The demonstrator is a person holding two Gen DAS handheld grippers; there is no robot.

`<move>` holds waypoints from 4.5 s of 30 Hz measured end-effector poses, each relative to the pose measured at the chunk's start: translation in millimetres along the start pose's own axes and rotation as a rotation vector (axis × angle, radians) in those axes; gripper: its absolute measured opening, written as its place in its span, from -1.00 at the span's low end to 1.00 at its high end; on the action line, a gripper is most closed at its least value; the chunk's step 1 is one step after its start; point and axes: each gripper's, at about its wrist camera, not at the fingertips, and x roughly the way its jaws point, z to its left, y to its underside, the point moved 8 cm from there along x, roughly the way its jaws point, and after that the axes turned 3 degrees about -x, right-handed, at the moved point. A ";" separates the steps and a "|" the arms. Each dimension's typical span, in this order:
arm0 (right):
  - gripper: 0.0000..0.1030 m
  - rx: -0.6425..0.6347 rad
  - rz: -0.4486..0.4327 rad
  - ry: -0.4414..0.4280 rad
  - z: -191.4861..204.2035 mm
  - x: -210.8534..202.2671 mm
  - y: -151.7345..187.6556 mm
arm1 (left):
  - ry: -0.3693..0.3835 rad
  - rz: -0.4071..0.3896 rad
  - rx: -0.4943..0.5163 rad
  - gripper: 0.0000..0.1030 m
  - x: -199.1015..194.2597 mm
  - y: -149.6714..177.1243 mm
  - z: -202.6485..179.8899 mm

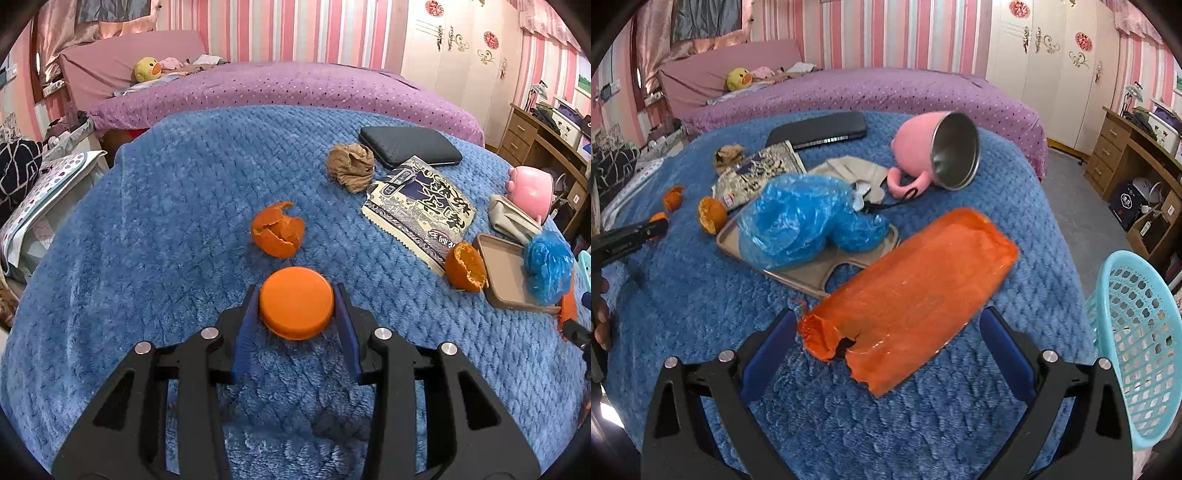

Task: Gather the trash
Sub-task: 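Grasp the orange round cap with the left gripper while the right grasps the orange bag, then carry the orange bag and orange cap over the blue basket and open both grippers, then grasp the orange peel with the left gripper while the right grasps the blue plastic bag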

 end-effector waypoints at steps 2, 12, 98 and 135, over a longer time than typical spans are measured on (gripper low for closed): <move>0.77 -0.003 0.016 -0.006 -1.8 3.3 2.3 | 0.000 0.000 -0.003 -0.24 0.2 -0.2 0.3; -0.31 0.001 0.008 -0.047 -18.9 -1.4 7.2 | -0.018 -0.036 -0.009 -0.24 -8.3 -3.4 2.1; -0.91 0.472 -0.182 0.282 -356.0 -102.7 87.8 | 0.441 -0.077 0.424 0.24 -71.4 59.7 -500.8; 0.91 0.316 -0.251 0.286 -213.7 -76.8 -4.3 | 0.024 -0.224 0.157 0.89 -83.7 -27.5 -169.3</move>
